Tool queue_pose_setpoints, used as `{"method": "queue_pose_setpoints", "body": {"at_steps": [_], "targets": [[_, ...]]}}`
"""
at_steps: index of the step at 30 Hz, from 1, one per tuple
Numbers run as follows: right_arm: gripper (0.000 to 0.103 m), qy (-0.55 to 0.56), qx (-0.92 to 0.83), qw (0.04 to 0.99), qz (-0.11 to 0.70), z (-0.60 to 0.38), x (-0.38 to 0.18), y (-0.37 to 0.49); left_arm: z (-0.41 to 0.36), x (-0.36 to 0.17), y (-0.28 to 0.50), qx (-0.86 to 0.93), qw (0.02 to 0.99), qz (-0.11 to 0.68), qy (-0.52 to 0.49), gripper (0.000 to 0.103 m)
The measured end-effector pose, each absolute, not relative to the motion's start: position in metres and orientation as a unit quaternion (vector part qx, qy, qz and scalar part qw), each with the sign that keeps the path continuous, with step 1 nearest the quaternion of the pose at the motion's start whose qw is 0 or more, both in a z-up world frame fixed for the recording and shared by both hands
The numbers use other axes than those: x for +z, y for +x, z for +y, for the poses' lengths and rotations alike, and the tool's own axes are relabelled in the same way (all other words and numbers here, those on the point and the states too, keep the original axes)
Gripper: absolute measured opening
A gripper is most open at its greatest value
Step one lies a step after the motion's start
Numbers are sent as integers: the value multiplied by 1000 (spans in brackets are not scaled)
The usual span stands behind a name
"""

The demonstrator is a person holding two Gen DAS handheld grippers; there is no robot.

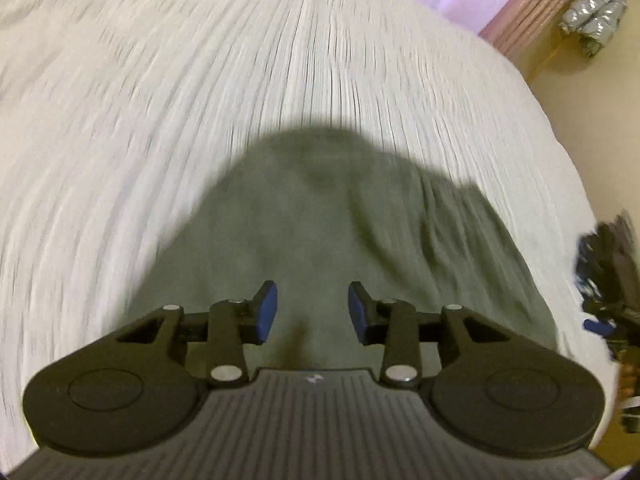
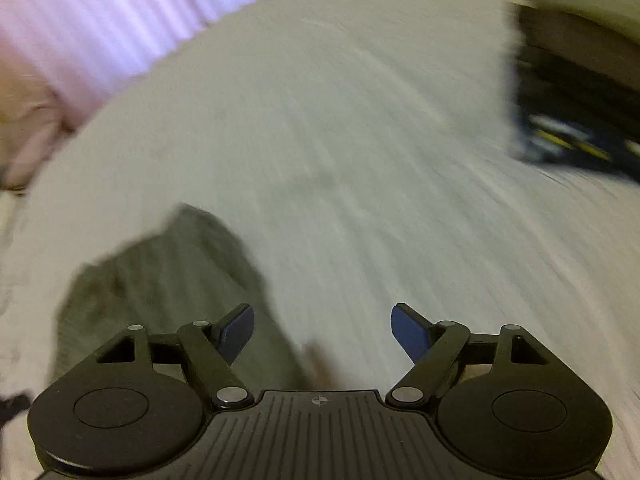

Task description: Fold clothes

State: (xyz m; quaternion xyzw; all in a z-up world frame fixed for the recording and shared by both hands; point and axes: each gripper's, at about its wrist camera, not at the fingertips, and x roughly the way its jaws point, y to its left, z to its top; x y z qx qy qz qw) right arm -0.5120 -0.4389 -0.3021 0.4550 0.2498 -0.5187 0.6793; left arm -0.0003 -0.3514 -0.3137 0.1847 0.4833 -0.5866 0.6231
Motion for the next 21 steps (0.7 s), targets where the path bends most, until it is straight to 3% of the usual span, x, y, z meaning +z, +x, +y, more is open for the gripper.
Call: {"method": "queue_pose_setpoints", "body": {"at_steps": [9,13,16,17,18,19,20,21], "targets": [[69,388,-408,768,304,-547,-342,-401,-498,-342,27,-658,590,419,209,47],[69,396,-370,783,306,-586,-367,-380,-527,-373,32,-681,547,438,213,47],[66,436,-330,779,307,-611,-392,-375,-539,-402,40,-681,498,505,183,45],[46,455,-315,775,306,-618,-401,-373,-540,-409,41,-683,483,520,173,39],[17,476,-301,769,303,-624,-410,-373,-539,-412,40,-689,470,525,167,18],[13,501,-290,759,297,-630,-417,-373,-535,-411,40,-697,468,520,160,6],[5,511,-282,758,290,-632,-420,-374,-530,-407,41,-702,472,510,153,7],[5,501,-277,769,283,-629,-416,-376,-523,-398,42,-708,485,493,142,6]]}}
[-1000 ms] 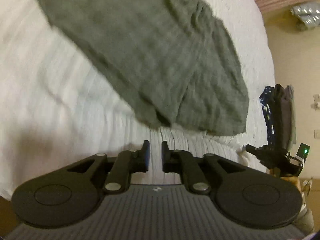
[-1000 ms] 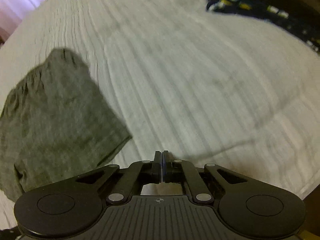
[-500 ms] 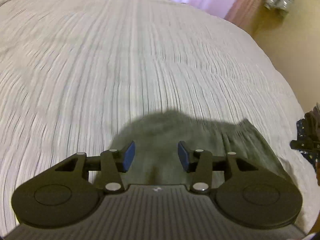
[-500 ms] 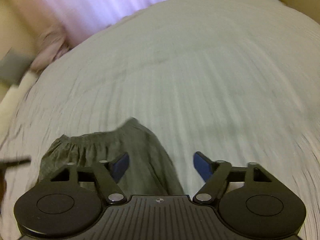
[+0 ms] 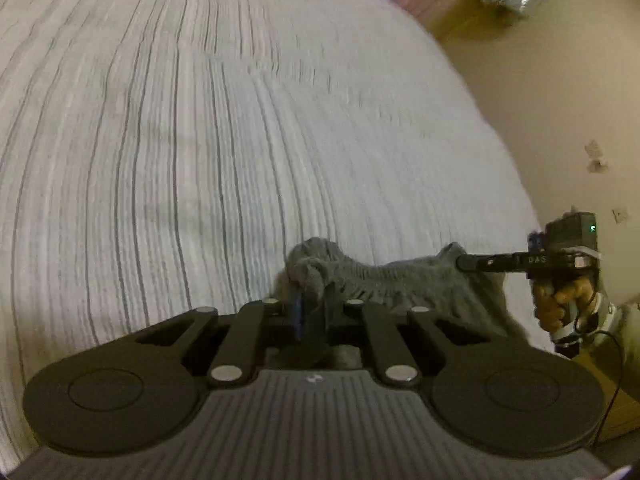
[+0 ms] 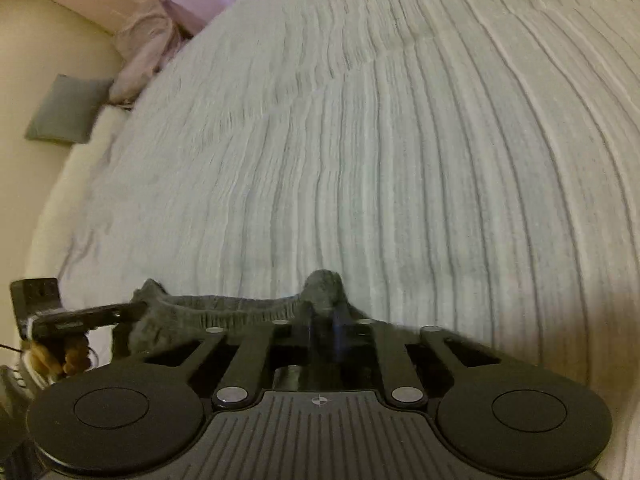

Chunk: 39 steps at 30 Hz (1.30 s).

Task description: Fold clothes

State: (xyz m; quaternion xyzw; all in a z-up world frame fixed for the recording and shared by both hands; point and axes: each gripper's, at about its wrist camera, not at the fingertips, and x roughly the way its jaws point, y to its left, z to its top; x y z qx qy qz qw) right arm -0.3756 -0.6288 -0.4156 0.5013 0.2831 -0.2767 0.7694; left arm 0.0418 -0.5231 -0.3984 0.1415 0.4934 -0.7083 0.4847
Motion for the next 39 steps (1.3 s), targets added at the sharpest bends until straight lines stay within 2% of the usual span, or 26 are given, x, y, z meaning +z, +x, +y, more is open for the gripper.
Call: {"method": "queue_pose_setpoints", "body": {"at_steps": [4,6,10,11,13,14,15,16,17,19,23,25,27,31,35,37,39], "targets": [[4,436,-288,818,240,-618,-377,-379,-506,-357,45,-728,536,414,111,7],[4,408,-300,830,234,-619,-365,-373,-512,-353,33,-730,558,365,151,7],[4,342,-372,815,284,-629,-383,-338,-539,-384,6,-711,577,321,242,11],[5,339,-386,805,296,-632,-392,-330,-544,-393,2,-700,583,323,255,16],[6,355,-404,784,311,-636,-406,-323,-546,-401,-5,-689,592,338,248,17],[18,363,-412,776,311,-636,-409,-321,-544,-400,-6,-683,598,345,239,22],[51,364,-422,774,300,-631,-405,-324,-539,-397,-3,-677,605,351,230,28],[69,359,-443,769,288,-625,-399,-327,-532,-392,2,-671,612,355,222,31],[80,351,-462,768,272,-616,-391,-332,-525,-388,9,-665,618,361,215,34],[80,355,-477,770,233,-594,-373,-347,-507,-376,26,-652,626,376,204,34],[79,443,-436,763,178,-534,-354,-372,-430,-358,70,-612,631,443,176,34],[77,475,-410,757,182,-496,-350,-372,-382,-354,89,-585,633,480,165,34],[67,509,-383,747,192,-455,-349,-376,-340,-352,97,-559,637,508,155,34],[67,619,-334,686,185,-381,-362,-371,-274,-359,98,-522,634,556,126,36],[67,672,-325,632,208,-323,-370,-351,-258,-371,96,-522,630,566,99,37],[67,682,-337,619,196,-309,-375,-348,-261,-377,97,-526,624,571,85,37],[67,697,-351,600,175,-303,-387,-346,-265,-380,97,-537,612,573,90,33]]}}
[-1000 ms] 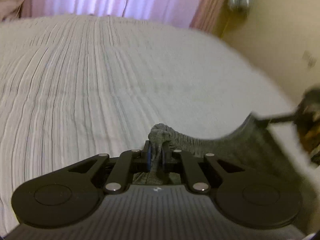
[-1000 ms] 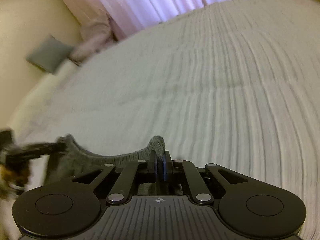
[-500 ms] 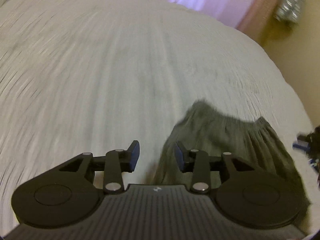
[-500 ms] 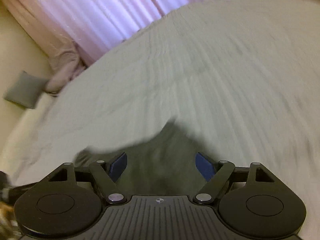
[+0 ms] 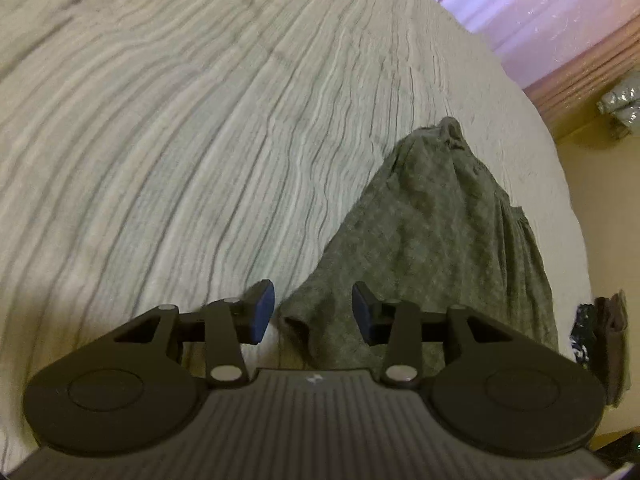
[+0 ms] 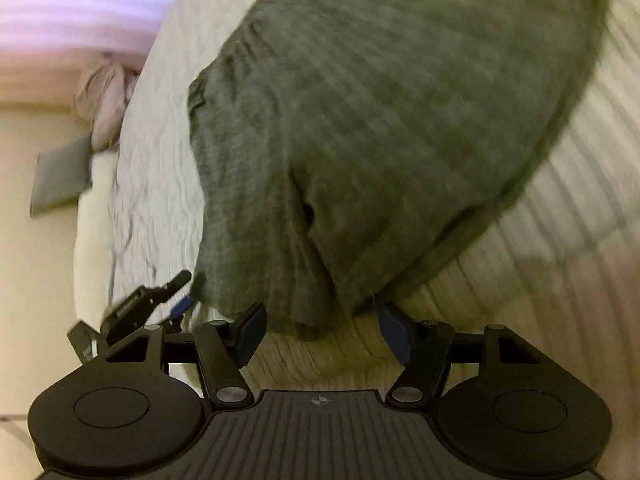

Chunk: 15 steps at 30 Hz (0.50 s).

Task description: Fold clothes

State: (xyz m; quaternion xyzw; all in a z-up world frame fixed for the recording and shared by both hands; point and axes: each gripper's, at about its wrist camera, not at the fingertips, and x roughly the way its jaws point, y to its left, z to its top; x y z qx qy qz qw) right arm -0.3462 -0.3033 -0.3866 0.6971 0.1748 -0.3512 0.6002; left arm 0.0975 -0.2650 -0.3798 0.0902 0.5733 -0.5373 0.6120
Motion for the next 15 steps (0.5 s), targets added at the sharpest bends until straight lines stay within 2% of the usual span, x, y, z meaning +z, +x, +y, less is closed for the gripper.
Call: {"method": "queue_pose_setpoints", "body": {"at_steps": [1,2,3,4,5,7,11,15], "targets": [[67,705,-359,590,162,-300,-392,-346,-267,-381,98,-543,606,573,95,31],[67,715,-367,578,141,-297,-398,-347,-269,-380,98,-550,599,574,99,12],[60,725,-375,565,120,-293,-403,-349,-270,-380,98,-557,590,575,103,2],[46,734,-381,552,101,-290,-408,-350,-268,-380,99,-563,585,575,103,2],[16,741,-383,544,93,-289,-410,-350,-265,-378,101,-567,583,573,101,2],[6,750,-387,532,78,-285,-414,-348,-260,-369,109,-576,587,562,91,1],[4,716,-384,575,96,-278,-399,-326,-251,-348,131,-593,599,533,78,1],[4,697,-379,598,118,-275,-397,-307,-252,-350,137,-604,603,506,125,2]]}}
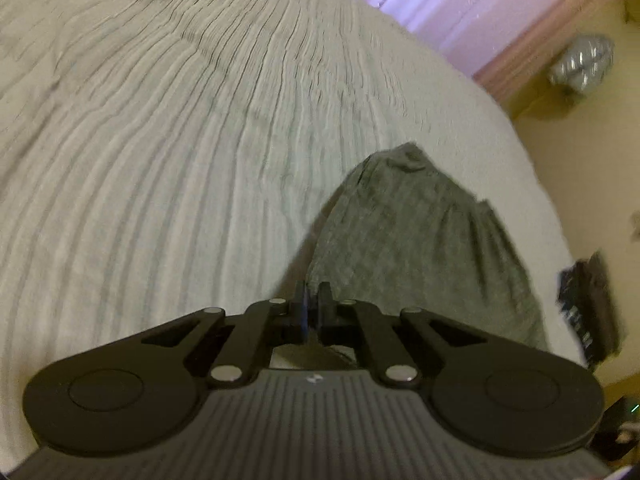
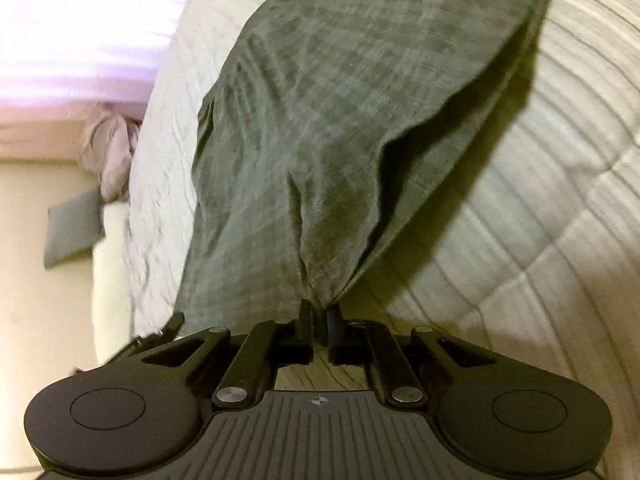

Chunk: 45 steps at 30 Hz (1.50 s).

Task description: Fold clothes

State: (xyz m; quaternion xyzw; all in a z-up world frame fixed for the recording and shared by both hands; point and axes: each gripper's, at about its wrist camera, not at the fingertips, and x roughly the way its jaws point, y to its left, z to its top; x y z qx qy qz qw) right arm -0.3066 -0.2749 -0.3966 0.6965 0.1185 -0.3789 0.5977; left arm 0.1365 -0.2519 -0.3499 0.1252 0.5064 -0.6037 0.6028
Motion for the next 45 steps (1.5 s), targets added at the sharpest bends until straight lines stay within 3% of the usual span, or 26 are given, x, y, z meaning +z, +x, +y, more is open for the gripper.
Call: {"method": "queue_pose_setpoints", "body": {"at_steps": [4,5,7,8,9,16,21,24,27,31,37,38,40,41,42,45], "targets": [[5,678,-366,608,190,-277,-413,-285,-252,-373,128,-585,620,494,171,7],[11,675,-361,610,205,-276,-414,-282,-251,-375,125,-580,626,492,173,8],[35,660,-346,629,220,-274,-405,-284,-247,-370,119,-567,642,487,173,9],[56,651,-341,639,227,-274,-401,-284,-245,-367,116,-560,650,484,173,10],[61,644,-346,643,231,-273,-395,-290,-242,-363,112,-552,658,481,176,11],[61,621,-436,618,207,-266,-368,-396,-203,-333,61,-537,638,537,130,13],[60,563,-501,619,219,-291,-360,-467,-185,-333,-20,-553,580,593,81,17],[60,569,-500,626,184,-308,-361,-507,-180,-343,-67,-538,570,620,38,20],[60,623,-472,615,106,-328,-375,-529,-177,-351,-101,-508,583,634,-7,28],[60,676,-438,591,37,-348,-400,-545,-170,-358,-123,-456,616,638,-74,31],[60,644,-424,632,77,-372,-406,-533,-173,-372,-140,-425,632,638,-115,34],[59,645,-422,633,74,-374,-408,-534,-177,-375,-144,-426,630,639,-114,33],[30,648,-417,634,69,-379,-411,-536,-186,-383,-150,-430,626,641,-105,28],[6,653,-412,631,73,-383,-414,-539,-190,-387,-153,-432,624,643,-100,11],[3,656,-408,630,78,-386,-415,-541,-193,-390,-154,-436,617,648,-97,2],[0,634,-414,648,86,-388,-394,-550,-193,-385,-160,-461,588,656,-108,1]]}}
